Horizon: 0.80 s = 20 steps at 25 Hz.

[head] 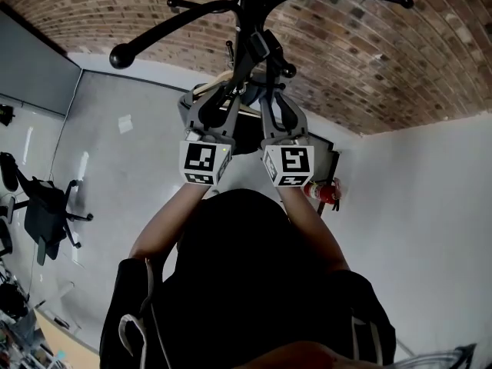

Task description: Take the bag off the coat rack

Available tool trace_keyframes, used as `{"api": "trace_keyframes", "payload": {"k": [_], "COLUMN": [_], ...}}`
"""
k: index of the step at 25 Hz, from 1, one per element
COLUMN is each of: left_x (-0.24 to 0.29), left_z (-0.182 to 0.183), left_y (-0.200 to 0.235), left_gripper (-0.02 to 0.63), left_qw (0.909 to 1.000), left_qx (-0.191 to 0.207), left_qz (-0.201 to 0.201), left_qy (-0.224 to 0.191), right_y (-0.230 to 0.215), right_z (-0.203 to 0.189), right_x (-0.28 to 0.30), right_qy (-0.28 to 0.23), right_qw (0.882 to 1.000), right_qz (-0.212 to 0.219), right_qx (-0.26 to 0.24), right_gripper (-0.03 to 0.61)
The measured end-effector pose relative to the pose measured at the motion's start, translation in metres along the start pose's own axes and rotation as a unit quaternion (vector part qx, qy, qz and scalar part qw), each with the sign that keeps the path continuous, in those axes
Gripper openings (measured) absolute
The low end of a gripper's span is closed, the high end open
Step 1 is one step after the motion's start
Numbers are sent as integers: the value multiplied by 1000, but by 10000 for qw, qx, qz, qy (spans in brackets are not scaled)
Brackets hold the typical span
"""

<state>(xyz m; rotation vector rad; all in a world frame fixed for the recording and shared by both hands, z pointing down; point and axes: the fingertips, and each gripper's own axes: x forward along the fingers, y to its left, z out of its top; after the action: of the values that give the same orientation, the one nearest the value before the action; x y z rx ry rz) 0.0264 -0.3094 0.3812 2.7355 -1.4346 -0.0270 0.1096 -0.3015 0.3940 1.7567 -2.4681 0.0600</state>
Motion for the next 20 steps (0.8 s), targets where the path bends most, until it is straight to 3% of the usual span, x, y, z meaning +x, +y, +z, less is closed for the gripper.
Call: {"api": "trace_keyframes", "payload": {"k": [5,9,15,17,20], "left_x": [14,25,37,40,37], "left_z": [-15,-7,-8,-12,-9], "left_y": [1,1,8,11,17], "left_gripper": [120,120,118,40,21], "left_qw": [9995,9995,9999,9998,9994], "left_qx": [-73,-296,-61,54,156], "left_qz": [14,-31,56,114,302], "left_qy": [315,105,119,139,16], "right_y": [-2,-4,-9,-9,-10], "right_z": [0,0,2,1,-8], "right_x": [10,15,25,28,33], "right_qy": [73,119,131,152,254], "right_qw": [10000,9999,9998,9998,9995], "right_qz": [-19,-4,-35,-25,44], "right_qx": [-58,-84,-153,-155,-173], "right_gripper": [87,87,87,87,86]}}
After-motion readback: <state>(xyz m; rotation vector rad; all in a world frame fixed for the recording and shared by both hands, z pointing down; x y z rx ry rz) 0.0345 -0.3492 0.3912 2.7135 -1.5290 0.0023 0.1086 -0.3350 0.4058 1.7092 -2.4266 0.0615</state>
